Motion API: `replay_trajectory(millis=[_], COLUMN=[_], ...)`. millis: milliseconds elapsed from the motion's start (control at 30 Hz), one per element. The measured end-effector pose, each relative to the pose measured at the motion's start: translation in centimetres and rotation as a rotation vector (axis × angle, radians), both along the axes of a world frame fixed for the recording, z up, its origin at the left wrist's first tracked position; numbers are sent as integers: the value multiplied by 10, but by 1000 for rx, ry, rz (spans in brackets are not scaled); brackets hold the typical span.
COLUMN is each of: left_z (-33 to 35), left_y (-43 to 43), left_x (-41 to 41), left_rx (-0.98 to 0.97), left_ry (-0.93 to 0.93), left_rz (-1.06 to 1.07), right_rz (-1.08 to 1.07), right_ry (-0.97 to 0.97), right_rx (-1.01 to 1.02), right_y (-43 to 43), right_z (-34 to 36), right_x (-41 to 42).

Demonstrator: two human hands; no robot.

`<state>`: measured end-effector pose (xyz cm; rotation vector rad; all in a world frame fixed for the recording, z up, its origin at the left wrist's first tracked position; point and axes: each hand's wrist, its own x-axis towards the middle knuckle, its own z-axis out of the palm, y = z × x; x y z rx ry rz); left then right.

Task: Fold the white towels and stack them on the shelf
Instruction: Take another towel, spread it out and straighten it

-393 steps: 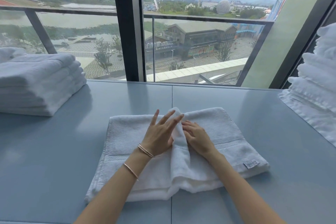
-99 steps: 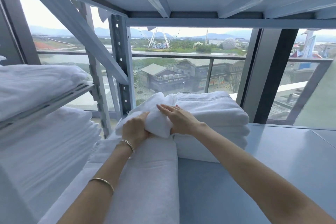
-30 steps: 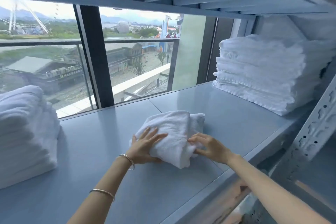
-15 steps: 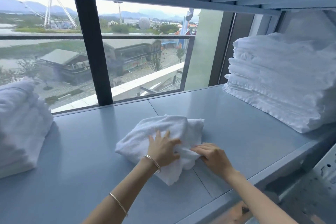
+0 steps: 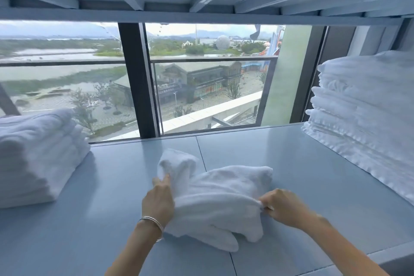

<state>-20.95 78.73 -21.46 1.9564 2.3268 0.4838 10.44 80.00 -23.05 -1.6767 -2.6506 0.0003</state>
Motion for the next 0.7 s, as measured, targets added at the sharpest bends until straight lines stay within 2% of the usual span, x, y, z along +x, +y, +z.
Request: replay_trajectory(millis=[33,100,233,300,367,467,567,633,700], left_z=[-4,-13,-19,-12,-3,1,-7,-17,-25], left_y=[-7,-20,-40,-49,-58,-72,-90,-99,-103], left_x=[-1,-6,-21,-22,-21,-33,-50,-57,-57], left_rx=[34,199,521,590,618,525,252,12,8], left_ry=[-30,-98,-67,-77,-98,-118,-96,13,193], left_rz=[16,7,-23,9,103,333,537,626,615], right_rz=[69,224,455,511,505,446,440,454,455], right_ry=[39,176,422,373,226,128,163,155,137], right_rx=[-122,-213,-114,-89,-169,-283,-208,-164,-118], right_y=[3,8,10,10,12,15,12,5,-4], right_z=[7,23,44,44,31,11,1,-3,-10], right_x=[-1,-2,-34,-63,-91,-119,-135,-141,-143])
